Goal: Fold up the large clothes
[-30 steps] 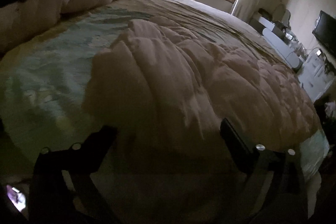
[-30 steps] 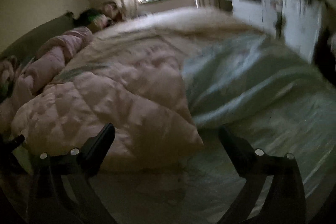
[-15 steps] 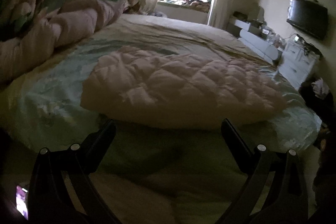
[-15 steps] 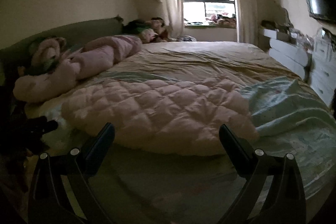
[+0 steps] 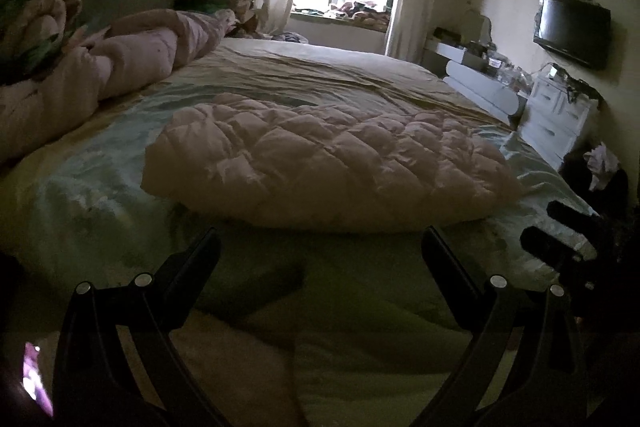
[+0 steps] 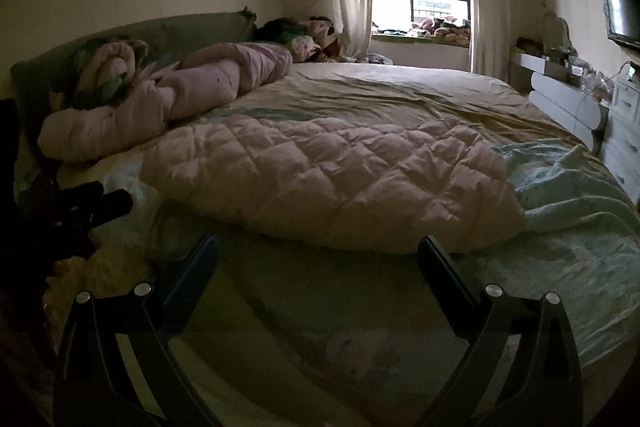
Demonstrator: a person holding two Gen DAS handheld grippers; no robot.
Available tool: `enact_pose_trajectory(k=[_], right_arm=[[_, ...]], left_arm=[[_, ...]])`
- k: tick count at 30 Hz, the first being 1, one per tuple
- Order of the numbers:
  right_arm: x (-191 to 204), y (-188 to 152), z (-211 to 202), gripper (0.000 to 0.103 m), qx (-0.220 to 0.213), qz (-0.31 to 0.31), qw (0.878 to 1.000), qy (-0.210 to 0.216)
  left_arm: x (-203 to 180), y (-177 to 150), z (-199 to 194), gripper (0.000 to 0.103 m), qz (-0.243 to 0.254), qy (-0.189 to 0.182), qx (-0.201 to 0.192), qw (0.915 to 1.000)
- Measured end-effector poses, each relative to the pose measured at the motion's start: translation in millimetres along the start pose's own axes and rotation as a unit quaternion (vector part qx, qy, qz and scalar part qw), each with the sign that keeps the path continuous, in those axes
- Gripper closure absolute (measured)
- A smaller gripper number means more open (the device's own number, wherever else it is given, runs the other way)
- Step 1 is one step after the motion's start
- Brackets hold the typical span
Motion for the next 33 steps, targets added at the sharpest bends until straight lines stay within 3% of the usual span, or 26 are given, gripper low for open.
enact_pose_trajectory(k=[7,33], right_arm=[[5,-6,4,0.004,0.011,-0.007,1.0,0.003],[6,-10,2,0.004,0.017,-0.005,1.0,0.006]], left_arm=[[2,-7,2,0.009,-0.011,0.02,0.012,0.9997],[-4,-15,-7,0.009,-0.003,0.035,0.009,0.9993]])
Point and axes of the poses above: each gripper's, at about its wrist camera, not at the fingertips, and z roughly the way its jaws point, x to its left, y to its top, the point moved 5 cm from there along z, roughly the way its jaws point, and after that the axes turned 10 degrees about -y, right-handed, at the moved point
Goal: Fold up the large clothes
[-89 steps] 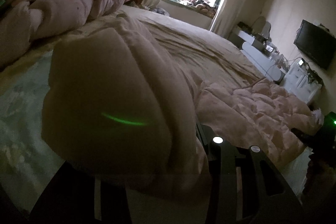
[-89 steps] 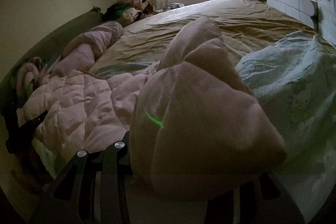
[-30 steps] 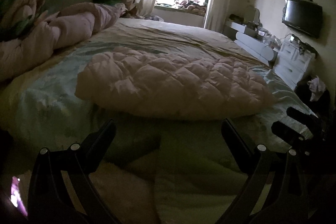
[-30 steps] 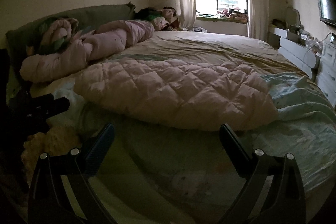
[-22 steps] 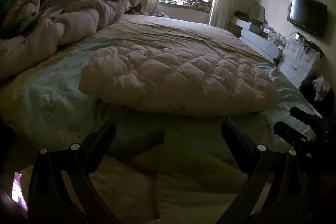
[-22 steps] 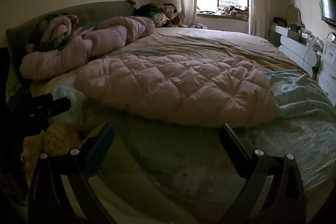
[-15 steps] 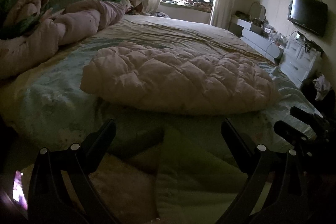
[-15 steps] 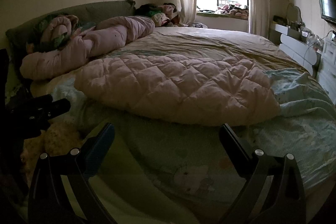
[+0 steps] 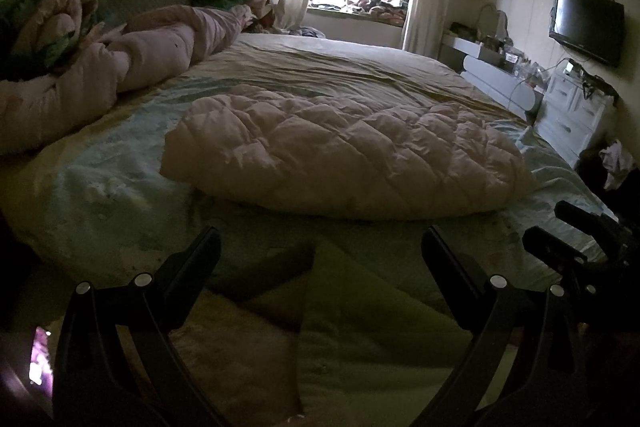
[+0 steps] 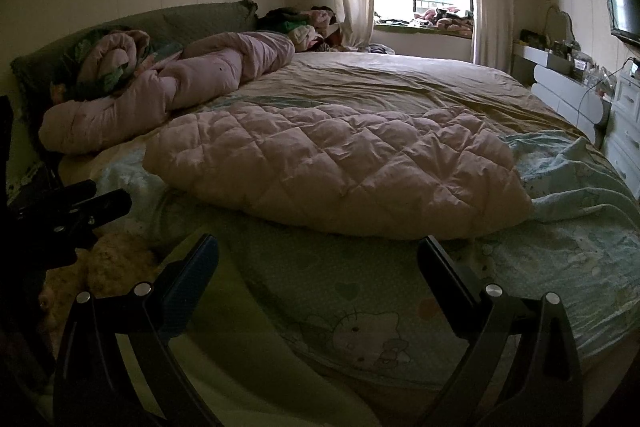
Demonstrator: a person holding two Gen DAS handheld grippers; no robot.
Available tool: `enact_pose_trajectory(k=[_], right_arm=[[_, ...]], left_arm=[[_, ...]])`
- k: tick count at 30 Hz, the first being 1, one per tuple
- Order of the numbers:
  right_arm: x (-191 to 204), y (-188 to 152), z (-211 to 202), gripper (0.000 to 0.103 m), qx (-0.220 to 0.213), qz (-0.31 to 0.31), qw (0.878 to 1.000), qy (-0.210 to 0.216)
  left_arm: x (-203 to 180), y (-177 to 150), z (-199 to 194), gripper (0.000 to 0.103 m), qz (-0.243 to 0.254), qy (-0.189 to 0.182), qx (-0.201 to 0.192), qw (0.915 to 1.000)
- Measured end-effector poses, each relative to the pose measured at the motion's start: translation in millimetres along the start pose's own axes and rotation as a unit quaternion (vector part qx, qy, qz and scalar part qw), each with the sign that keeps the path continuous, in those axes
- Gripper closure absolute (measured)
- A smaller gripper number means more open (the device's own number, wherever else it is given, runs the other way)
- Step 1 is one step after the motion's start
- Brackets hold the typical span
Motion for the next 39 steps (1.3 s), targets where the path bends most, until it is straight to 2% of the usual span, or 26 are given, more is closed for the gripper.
enact_pose_trajectory(k=[39], right_arm=[[1.5,0.4,-2.9,0.004,-0.002,-0.004,1.0,0.0]], left_arm=[[-0.7,0.9,-6.8,0.009,0.001,0.014,-0.001,0.9999]])
Point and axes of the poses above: each gripper's, at about its wrist camera, not at the fingertips, and z roughly the way its jaws point, x to its left, y to its top, the point moved 5 cm from there along z, roughly the way its jaws point, and after that the axes turned 10 degrees about -y, right-handed, at the moved point
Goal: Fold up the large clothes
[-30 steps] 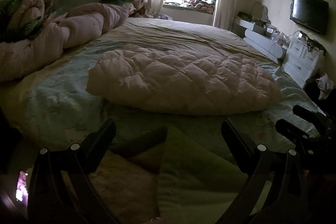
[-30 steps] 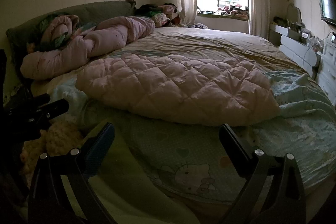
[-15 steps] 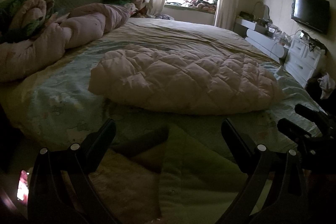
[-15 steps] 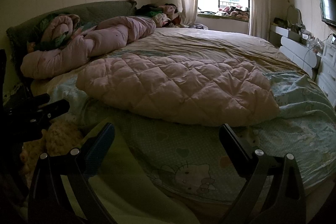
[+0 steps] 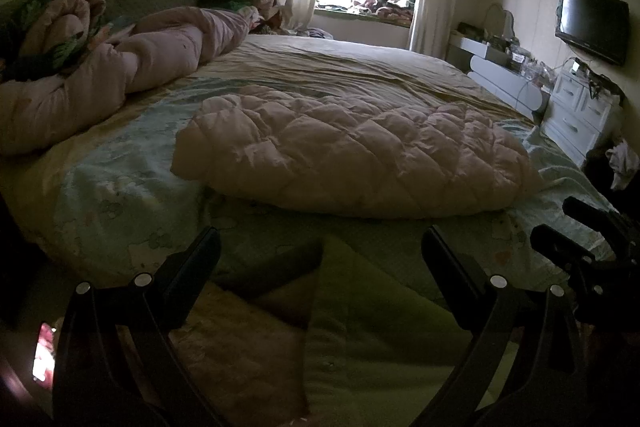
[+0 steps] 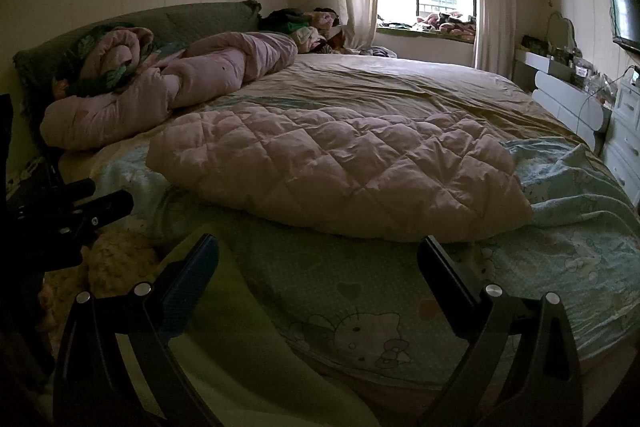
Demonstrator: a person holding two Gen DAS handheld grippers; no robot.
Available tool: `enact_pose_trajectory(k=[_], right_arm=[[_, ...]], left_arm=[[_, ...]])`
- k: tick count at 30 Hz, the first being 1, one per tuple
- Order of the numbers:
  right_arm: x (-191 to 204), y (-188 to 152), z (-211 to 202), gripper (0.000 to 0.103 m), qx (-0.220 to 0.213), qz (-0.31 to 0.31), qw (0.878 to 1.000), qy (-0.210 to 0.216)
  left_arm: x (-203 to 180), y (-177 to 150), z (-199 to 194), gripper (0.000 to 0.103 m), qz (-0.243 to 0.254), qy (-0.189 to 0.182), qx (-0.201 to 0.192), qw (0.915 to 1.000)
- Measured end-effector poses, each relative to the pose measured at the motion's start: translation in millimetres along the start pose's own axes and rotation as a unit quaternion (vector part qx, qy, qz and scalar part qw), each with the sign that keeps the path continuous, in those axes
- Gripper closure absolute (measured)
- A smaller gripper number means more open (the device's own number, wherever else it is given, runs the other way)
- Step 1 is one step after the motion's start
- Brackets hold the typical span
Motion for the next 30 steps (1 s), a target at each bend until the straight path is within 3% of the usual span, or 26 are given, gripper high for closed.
enact_pose_trajectory(k=[24,28,30], right_arm=[[-24,2,-1,0.004,0.01,0.03,0.999,-0.024],[-91,1,5,0.004,0.014,0.106,0.99,-0.088],[-163,-13,10,0.004,0.023,0.174,0.97,-0.17]], left_arm=[[8,-5,9,0.009,-0.021,0.006,0.018,0.9996],[39,7,26,0.009,-0.044,0.03,0.03,0.9982],[64,18,36,0.009,-0.056,0.043,0.035,0.9969]])
Point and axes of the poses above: each gripper's, at about its wrist camera, not at the fingertips, and z roughly the way its jaws point, x to its left, y to its top, the point moved 5 cm from there along z, roughly the way its jaws point, and after that the axes turned 10 degrees about -y, right-handed, at the moved point
